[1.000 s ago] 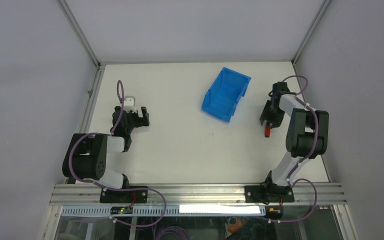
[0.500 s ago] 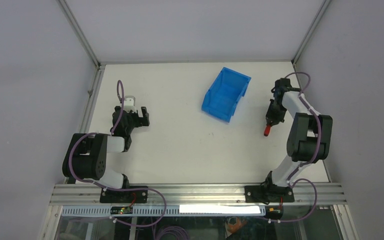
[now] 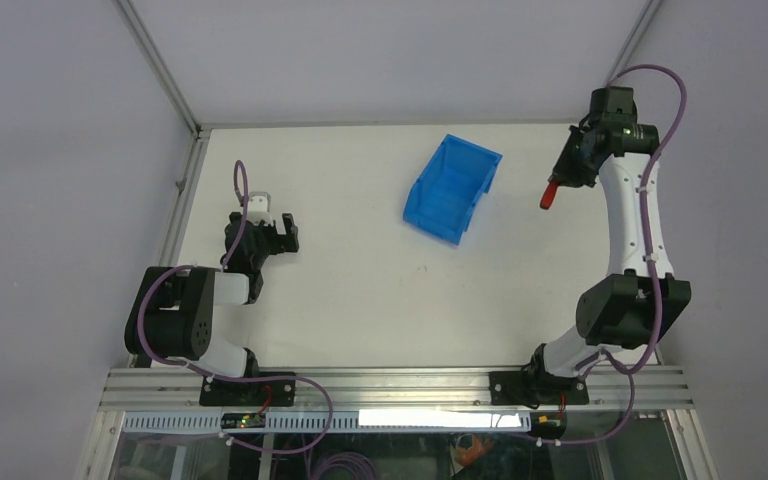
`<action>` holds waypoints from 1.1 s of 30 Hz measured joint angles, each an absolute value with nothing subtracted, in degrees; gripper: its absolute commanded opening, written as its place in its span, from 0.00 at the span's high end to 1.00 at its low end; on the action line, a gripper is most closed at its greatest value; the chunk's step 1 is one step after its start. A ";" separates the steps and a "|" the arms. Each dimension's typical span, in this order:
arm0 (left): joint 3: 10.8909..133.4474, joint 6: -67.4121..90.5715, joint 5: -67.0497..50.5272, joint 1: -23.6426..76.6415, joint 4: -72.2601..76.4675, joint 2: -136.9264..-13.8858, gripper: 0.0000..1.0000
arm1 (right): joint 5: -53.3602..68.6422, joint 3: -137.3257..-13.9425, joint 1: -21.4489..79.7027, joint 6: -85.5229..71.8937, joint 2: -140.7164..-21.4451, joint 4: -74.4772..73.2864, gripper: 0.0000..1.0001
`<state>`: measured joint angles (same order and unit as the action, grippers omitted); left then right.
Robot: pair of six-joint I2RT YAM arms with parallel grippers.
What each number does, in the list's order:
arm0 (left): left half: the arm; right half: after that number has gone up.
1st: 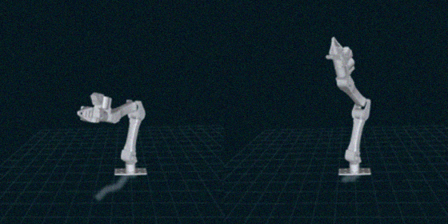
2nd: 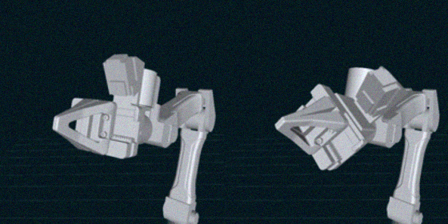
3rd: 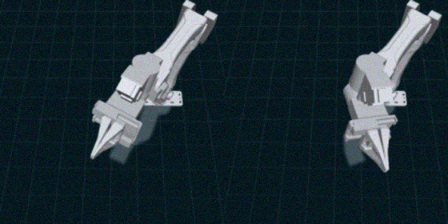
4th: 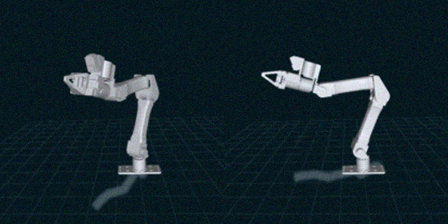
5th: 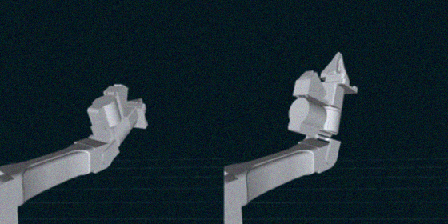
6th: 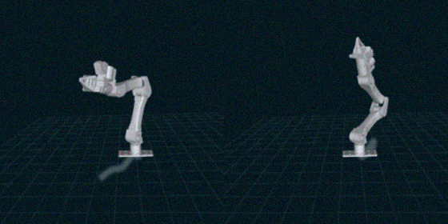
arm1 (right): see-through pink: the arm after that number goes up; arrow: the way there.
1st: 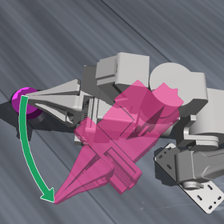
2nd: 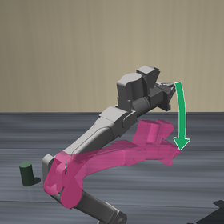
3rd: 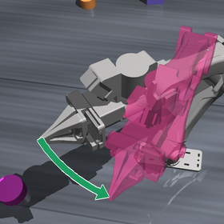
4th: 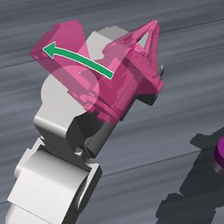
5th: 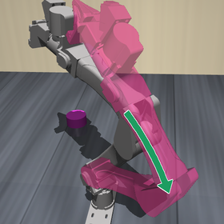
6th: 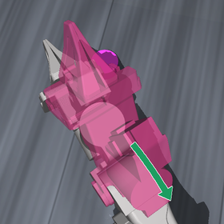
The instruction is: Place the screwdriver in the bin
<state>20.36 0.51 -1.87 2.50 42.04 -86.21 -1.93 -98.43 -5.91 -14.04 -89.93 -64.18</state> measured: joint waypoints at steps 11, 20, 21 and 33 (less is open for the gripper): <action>20.36 0.51 -1.85 2.50 42.06 -86.21 0.01 | 3.86 -97.30 12.05 -26.20 -92.33 -53.67 1.00; 20.36 0.51 -1.87 2.50 42.04 -86.24 0.01 | -2.39 -101.43 19.25 -30.09 -107.28 -47.31 1.00; 20.36 0.51 -1.87 2.50 42.04 -86.24 0.01 | -2.90 -101.34 19.33 -30.13 -108.40 -46.98 1.00; 20.36 0.51 -1.87 2.50 42.04 -86.24 0.01 | -8.03 -101.60 20.49 -29.74 -126.28 -44.69 1.00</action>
<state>20.36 0.51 -1.87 2.50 42.04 -86.24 -8.03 -101.60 20.49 -29.74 -126.28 -44.69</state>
